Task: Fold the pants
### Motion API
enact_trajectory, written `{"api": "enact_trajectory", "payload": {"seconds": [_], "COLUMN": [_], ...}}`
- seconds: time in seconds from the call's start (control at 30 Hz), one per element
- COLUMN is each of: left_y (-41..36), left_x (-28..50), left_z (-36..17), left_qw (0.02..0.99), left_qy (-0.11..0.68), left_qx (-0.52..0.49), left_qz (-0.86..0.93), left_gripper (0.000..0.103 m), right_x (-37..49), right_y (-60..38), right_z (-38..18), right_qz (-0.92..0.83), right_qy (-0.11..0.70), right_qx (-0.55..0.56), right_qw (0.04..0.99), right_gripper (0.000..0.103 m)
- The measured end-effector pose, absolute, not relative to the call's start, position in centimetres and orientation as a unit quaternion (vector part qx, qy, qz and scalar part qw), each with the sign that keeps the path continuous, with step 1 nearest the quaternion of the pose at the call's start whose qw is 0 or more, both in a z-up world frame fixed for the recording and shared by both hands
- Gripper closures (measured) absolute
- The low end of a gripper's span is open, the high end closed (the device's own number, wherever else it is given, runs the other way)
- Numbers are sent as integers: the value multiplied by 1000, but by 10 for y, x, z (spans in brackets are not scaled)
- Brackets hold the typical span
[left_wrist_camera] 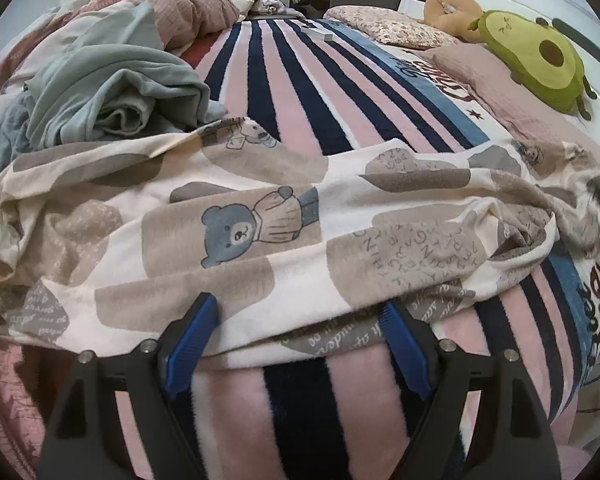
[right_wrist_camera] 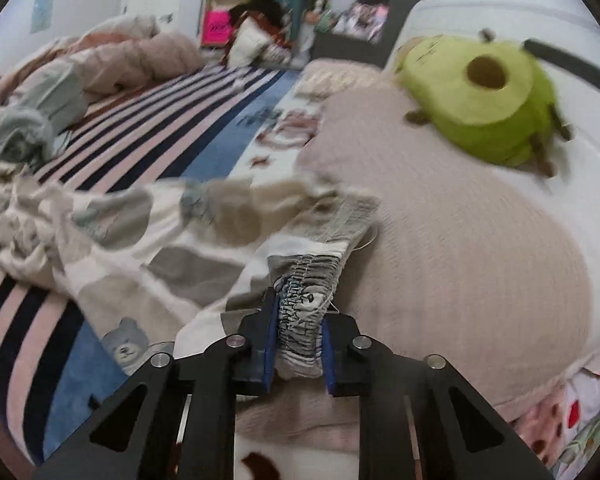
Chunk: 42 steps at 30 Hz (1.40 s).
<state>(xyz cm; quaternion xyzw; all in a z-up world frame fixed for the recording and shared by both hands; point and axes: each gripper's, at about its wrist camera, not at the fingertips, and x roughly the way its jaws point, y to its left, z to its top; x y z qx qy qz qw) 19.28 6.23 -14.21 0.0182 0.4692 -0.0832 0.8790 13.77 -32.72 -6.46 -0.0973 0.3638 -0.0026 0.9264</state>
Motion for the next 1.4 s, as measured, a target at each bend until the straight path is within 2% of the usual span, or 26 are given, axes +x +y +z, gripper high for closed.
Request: {"api": "enact_trajectory", "payload": {"seconds": [0.23,0.5,0.77,0.87,0.93,1.0,1.2,1.4], "left_y": [66,61,65,74,76,73,38,1], "left_x": [183,169,162,161,159,156,154,163], "left_z": [-131,-121,-114,-113,-116,-120,-126,-137], "left_qw": [882,881,882,884,880,876,872,862], "left_qy": [464,463,462,462,469,474,467,468], "left_qx": [19,19,12,1,-9,-6,35,78], "left_qz": [-81,-95,-90,-76,-80,-90,-141,-180], "left_gripper": [23,23,23,23,23,23,23,23], "right_x": [116,89,66,67,65,61,59,80], "right_y": [-360,-403,-446,-449,-441,-432,-380,-293], "right_z": [-20,9,15,4,-3,-4,3,-32], "right_qz": [-67,-95,-164,-178,-163,-147,-37,135], "right_qy": [314,333,357,378,385,378,337,367], "right_qx": [-96,-75,-67,-62,-66,-66,-20,-37], "right_qw": [942,935,917,906,906,912,941,920], "right_gripper": [95,96,95,83,59,45,44,44]}}
